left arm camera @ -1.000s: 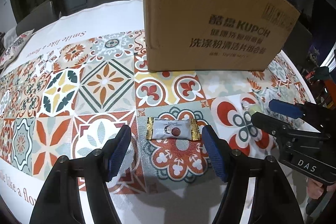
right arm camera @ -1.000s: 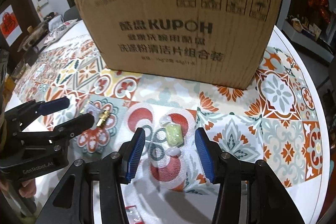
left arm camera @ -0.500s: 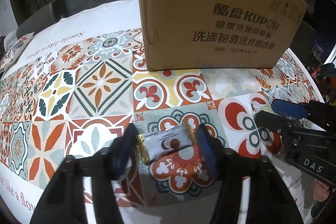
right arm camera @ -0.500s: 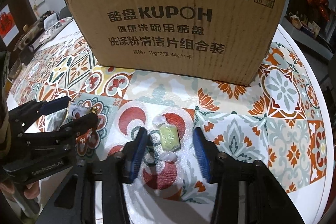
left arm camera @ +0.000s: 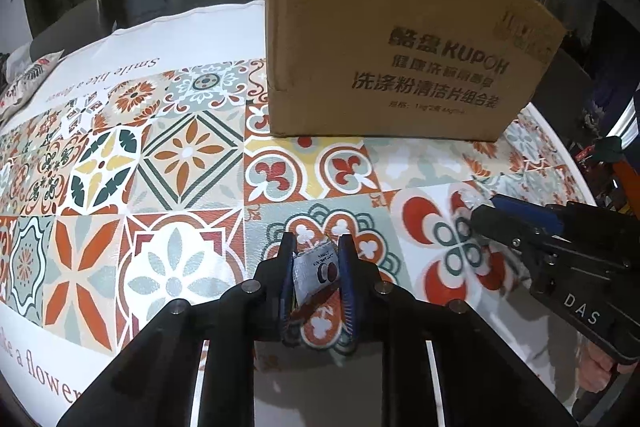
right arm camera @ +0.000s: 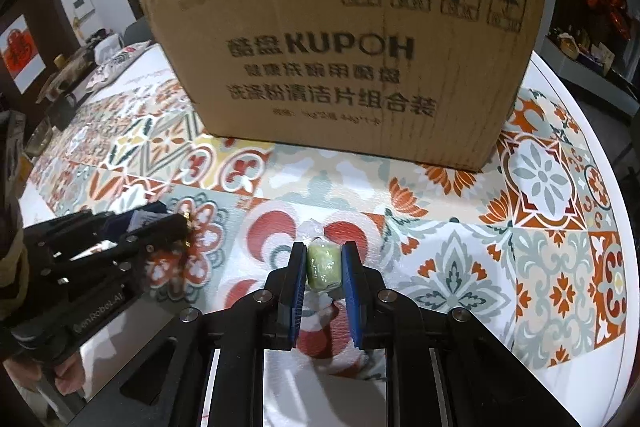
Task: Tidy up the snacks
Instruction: 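Grasp the wrapped bar with the left tool while the right tool grasps the green candy, then carry both items over the box and open both tools to drop them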
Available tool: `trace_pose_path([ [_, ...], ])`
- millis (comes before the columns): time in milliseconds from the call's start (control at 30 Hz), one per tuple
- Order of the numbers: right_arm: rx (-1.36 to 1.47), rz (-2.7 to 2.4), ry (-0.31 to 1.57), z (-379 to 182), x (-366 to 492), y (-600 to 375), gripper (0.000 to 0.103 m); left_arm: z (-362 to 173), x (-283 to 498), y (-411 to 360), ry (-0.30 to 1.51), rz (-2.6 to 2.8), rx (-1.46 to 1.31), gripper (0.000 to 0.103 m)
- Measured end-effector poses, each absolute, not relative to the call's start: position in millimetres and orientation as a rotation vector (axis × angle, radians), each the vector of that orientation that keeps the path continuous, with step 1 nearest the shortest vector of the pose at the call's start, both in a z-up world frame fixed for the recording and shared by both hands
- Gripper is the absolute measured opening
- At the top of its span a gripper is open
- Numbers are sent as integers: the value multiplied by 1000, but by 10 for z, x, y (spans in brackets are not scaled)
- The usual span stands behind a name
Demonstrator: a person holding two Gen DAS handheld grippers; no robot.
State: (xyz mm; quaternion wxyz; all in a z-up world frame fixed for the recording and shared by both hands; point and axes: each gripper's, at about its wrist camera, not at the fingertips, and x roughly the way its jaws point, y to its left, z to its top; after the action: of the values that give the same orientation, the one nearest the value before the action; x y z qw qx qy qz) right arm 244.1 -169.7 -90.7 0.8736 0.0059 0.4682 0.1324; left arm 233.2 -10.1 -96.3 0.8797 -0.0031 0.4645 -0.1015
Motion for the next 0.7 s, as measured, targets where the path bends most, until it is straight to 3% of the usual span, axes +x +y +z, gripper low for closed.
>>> trace_pose_path([
  [67, 17, 287, 966, -847, 2410, -1687, 19, -897, 2304, -105, 958, -224, -16, 12],
  [700, 41, 326, 828, -261, 2112, -1672, 19, -193, 1983, -177, 785, -302, -25, 12],
])
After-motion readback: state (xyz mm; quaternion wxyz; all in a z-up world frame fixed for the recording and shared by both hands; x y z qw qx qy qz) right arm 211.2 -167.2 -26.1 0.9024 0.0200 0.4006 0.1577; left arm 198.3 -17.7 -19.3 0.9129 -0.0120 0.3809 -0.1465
